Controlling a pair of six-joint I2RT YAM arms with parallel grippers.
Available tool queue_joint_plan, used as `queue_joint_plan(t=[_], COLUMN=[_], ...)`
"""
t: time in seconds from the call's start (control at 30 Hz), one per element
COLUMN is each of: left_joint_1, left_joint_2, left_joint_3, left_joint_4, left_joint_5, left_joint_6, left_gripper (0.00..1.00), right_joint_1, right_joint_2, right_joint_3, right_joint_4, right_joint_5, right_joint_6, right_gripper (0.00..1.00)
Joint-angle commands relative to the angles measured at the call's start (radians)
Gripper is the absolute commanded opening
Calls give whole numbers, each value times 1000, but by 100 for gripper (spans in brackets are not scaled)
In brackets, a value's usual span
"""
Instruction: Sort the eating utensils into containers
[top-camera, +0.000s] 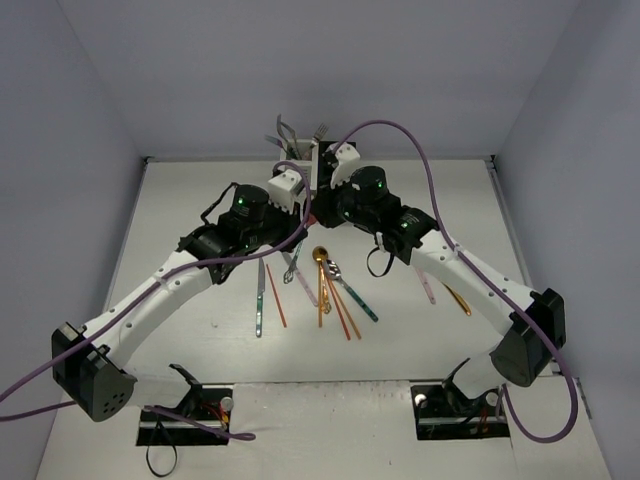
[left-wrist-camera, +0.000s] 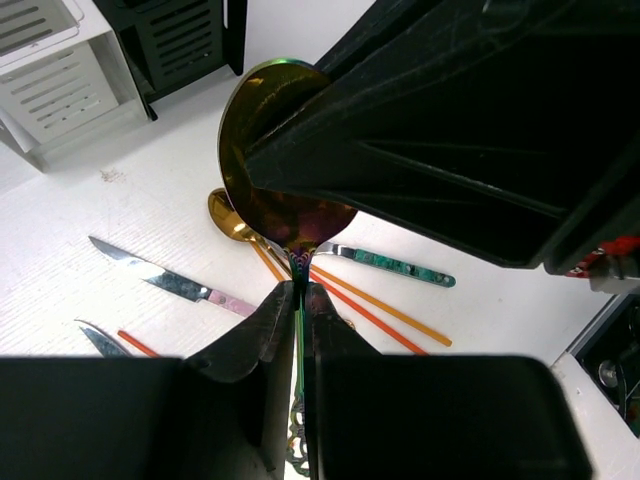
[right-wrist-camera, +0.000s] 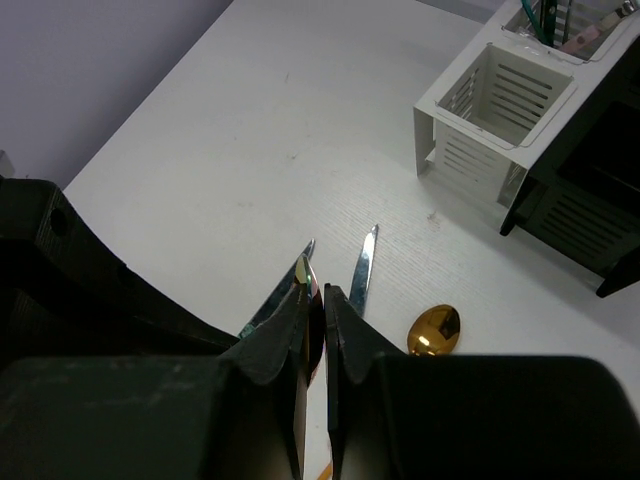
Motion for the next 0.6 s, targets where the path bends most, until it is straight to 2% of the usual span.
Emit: queue_joint_plan(t=[0.0,0.03,0.1,0.2,0.3,0.43,0.57], left_joint_1=[-6,-6,-6,-3,13,53,151], left_joint_2=[-37,-37,-39,-55,-94,-154,-217], left_joint_3=[30,27,15,-9,-47,-130,-224], left_joint_4=[83,81,71,53,21,-32,-87], left_joint_5=[-17,-32,-89,-187,-289,-410,-398], left_joint_6=[2,-5,-20,-55,-81,-107,-162], left_gripper=[1,10,41,65,75,83,85], right_joint_1=[-5,-5,-5,-14,-51,-148,-230], right_joint_2=[9,9,6,10,29,91,177], right_joint_3=[27,32,43,65,110,208,341], right_joint_4=[58,58,57,58,59,65,93], right_joint_5=[46,60,105,178,292,350,401], right_joint_6=[-39,-50,-79,-147,-186,-205,-242], right_gripper=[0,0,0,0,0,0,0])
